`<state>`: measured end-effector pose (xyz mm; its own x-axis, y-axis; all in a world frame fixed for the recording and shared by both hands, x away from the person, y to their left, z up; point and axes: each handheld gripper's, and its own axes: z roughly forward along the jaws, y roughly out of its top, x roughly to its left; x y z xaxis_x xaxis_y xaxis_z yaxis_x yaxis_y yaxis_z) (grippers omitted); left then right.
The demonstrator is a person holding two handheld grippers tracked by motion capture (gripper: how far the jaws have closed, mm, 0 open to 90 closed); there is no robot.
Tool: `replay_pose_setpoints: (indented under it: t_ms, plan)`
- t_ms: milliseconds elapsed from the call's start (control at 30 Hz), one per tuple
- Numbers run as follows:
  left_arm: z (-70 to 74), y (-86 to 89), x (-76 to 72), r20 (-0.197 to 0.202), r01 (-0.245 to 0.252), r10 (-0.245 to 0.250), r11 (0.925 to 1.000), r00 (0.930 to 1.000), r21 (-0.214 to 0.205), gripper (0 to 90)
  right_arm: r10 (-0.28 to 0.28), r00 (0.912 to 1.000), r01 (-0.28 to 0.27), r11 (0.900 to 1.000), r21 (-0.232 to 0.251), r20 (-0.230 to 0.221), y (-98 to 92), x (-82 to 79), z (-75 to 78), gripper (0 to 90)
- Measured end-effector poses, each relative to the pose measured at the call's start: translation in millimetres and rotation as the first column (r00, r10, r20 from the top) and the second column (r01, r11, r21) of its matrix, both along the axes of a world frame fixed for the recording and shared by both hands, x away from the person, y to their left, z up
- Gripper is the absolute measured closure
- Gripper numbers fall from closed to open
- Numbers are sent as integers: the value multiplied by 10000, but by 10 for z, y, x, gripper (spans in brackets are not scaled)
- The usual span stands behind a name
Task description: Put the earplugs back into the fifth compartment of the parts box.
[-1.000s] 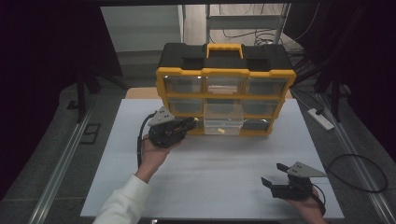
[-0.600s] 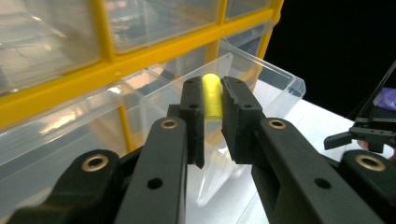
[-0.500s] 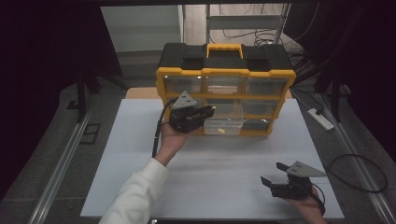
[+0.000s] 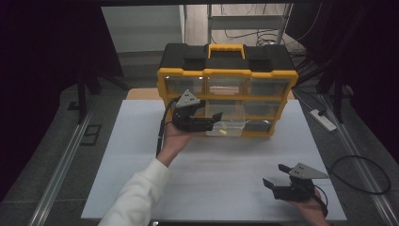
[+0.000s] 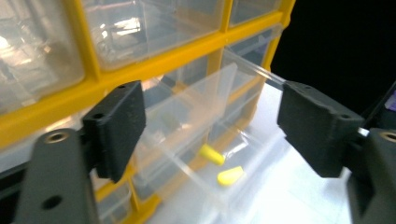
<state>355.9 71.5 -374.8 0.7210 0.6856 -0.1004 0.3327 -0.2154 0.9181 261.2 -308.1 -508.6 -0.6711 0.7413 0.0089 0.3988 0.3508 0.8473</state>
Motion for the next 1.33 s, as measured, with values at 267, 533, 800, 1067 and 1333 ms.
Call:
replay_pose_setpoints:
  t_ms: [267,533,800,1067,1333]
  plan:
    - [-171,352,-390,-12,-54,54,9995,10000,297,169,-19,10000,19,10000,-48,0,3,7,-3,168]
    - [-505,649,-680,-280,-378,403,9957,9988,846,172,21,10000,-21,10000,-40,37,11,-5,5,168]
    - [-833,849,-898,-772,-365,461,9919,9960,1215,172,15,10000,-15,10000,-90,37,19,-1,-5,168]
    - [-1088,985,-989,-1142,-574,739,9882,9907,1417,171,50,10000,-50,9999,-104,-14,25,-6,-7,167]
    - [-1153,1011,-1012,-1158,-628,803,9870,9900,1478,170,115,9999,-115,9999,20,102,25,-18,5,168]
